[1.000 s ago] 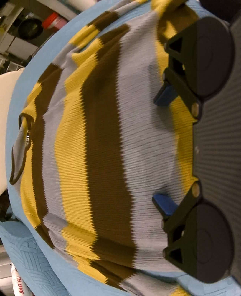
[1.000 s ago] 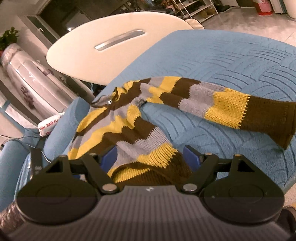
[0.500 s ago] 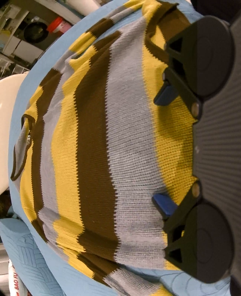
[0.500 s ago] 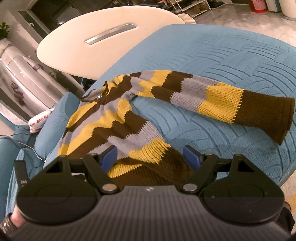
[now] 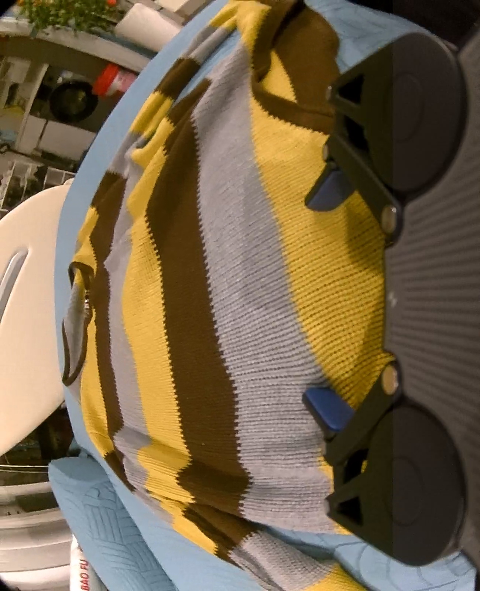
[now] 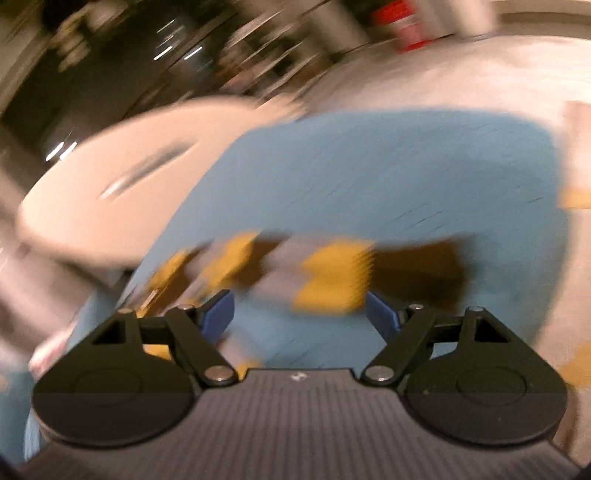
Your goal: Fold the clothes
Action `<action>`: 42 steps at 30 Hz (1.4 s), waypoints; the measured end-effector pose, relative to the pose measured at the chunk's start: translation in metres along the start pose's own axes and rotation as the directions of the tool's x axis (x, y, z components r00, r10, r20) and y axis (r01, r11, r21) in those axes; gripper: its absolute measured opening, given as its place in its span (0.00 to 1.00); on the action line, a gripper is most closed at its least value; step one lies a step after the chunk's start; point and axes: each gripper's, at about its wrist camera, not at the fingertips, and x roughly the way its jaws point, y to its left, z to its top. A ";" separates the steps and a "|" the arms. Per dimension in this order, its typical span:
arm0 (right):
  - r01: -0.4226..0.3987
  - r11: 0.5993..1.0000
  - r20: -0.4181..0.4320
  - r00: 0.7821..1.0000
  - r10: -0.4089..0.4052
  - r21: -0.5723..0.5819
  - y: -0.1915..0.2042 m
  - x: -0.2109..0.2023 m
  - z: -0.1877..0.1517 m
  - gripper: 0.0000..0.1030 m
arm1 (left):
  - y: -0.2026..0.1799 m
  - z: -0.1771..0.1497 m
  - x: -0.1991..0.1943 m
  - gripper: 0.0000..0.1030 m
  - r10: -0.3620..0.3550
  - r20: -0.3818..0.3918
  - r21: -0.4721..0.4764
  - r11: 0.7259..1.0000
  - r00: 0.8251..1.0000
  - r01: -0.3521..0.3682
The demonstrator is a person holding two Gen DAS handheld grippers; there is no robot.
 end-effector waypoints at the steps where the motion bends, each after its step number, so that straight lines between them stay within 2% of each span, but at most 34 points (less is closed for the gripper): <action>1: 0.035 0.999 0.019 0.999 -0.035 -0.001 -0.006 -0.001 0.005 0.78 | 0.001 0.001 0.000 1.00 -0.005 0.002 -0.013 1.000 1.000 0.005; 4: 0.147 0.989 0.085 0.986 -0.145 -0.013 -0.032 -0.002 0.018 0.80 | 0.000 0.001 0.000 1.00 0.001 0.004 -0.012 1.000 1.000 -0.001; 7: 0.136 0.984 -0.019 0.990 -0.139 -0.112 -0.045 0.022 0.017 0.79 | -0.003 0.000 0.000 1.00 0.008 0.003 0.006 1.000 1.000 -0.008; 9: 0.099 0.977 -0.111 0.986 -0.121 -0.189 -0.044 0.040 0.006 0.79 | -0.001 0.001 -0.001 1.00 -0.003 0.002 -0.002 1.000 1.000 0.003; 12: 0.045 0.968 -0.161 0.983 -0.087 -0.248 -0.038 0.054 -0.006 0.73 | 0.002 0.001 -0.002 1.00 -0.012 0.002 -0.011 1.000 1.000 0.012; 14: 0.036 0.961 -0.159 0.984 -0.082 -0.276 -0.033 0.054 -0.005 0.12 | 0.002 0.001 -0.002 1.00 -0.015 0.003 -0.014 1.000 1.000 0.015; 16: 0.028 0.955 -0.116 0.991 -0.065 -0.295 -0.022 0.044 0.000 0.12 | 0.003 0.000 -0.003 1.00 -0.019 0.004 -0.018 1.000 1.000 0.019; 18: -0.048 0.944 -0.031 0.999 0.040 -0.327 0.011 0.016 0.007 0.12 | 0.005 0.001 -0.004 1.00 -0.016 0.008 -0.026 1.000 1.000 0.016; 20: -0.144 0.925 -0.003 0.988 0.152 -0.352 0.044 -0.007 0.009 0.11 | 0.006 0.002 -0.005 0.99 0.022 0.018 -0.024 0.999 1.000 -0.022; 21: -0.260 0.887 -0.003 0.960 0.280 -0.381 0.079 -0.025 0.005 0.11 | 0.007 0.003 -0.007 0.98 0.055 0.033 -0.035 0.998 0.998 -0.054; 22: -0.364 0.829 -0.028 0.920 0.390 -0.424 0.115 -0.039 -0.007 0.11 | 0.012 0.005 -0.011 0.97 0.065 0.052 -0.067 0.996 0.997 -0.062; 23: -0.381 0.817 -0.037 0.913 0.407 -0.433 0.122 -0.040 -0.010 0.11 | 0.019 0.007 -0.017 0.97 0.065 0.071 -0.111 0.992 0.995 -0.057; 24: -0.468 0.749 -0.095 0.870 0.484 -0.470 0.156 -0.046 -0.033 0.11 | 0.027 0.009 -0.024 0.97 0.062 0.096 -0.158 0.986 0.993 -0.046; 25: -0.501 0.722 -0.125 0.852 0.509 -0.476 0.168 -0.046 -0.043 0.11 | 0.039 0.011 -0.035 0.97 0.064 0.126 -0.219 0.975 0.990 -0.035; 27: -0.632 0.640 -0.292 0.773 0.563 -0.437 0.207 -0.034 -0.101 0.12 | 0.060 0.015 -0.055 0.97 0.083 0.151 -0.307 0.951 0.985 -0.033; 29: -0.683 0.577 -0.436 0.730 0.526 -0.448 0.234 -0.016 -0.168 0.12 | 0.091 0.015 -0.084 0.97 0.121 0.154 -0.394 0.918 0.981 -0.051; 31: -0.697 0.565 -0.513 0.713 0.478 -0.442 0.243 -0.002 -0.201 0.12 | 0.124 0.011 -0.109 0.97 0.156 0.160 -0.461 0.885 0.975 -0.065; 32: -0.711 0.547 -0.601 0.688 0.407 -0.443 0.252 0.012 -0.239 0.12 | 0.141 0.008 -0.120 0.98 0.172 0.164 -0.495 0.866 0.971 -0.069; 34: -0.718 0.523 -0.649 0.673 0.355 -0.459 0.257 0.017 -0.261 0.12 | 0.169 0.001 -0.133 0.99 0.199 0.155 -0.549 0.832 0.968 -0.083; 36: -0.732 0.477 -0.697 0.654 0.295 -0.486 0.270 0.019 -0.289 0.12 | 0.209 -0.014 -0.140 0.99 0.248 0.117 -0.619 0.776 0.962 -0.125; 38: -0.769 0.430 -0.686 0.627 0.369 -0.472 0.273 0.005 -0.288 0.13 | 0.236 -0.026 -0.138 0.99 0.276 0.063 -0.669 0.724 0.959 -0.165; 40: -0.775 0.373 -0.669 0.630 0.395 -0.510 0.274 -0.003 -0.291 0.14 | 0.260 -0.039 -0.129 0.99 0.273 0.006 -0.710 0.679 0.962 -0.188; 41: -0.752 0.335 -0.656 0.659 0.368 -0.567 0.274 -0.002 -0.298 0.19 | 0.271 -0.045 -0.122 0.99 0.271 -0.028 -0.724 0.658 0.962 -0.207; 42: -0.717 0.332 -0.671 0.694 0.261 -0.613 0.273 0.009 -0.311 0.19 | 0.282 -0.050 -0.115 0.99 0.266 -0.058 -0.738 0.637 0.962 -0.221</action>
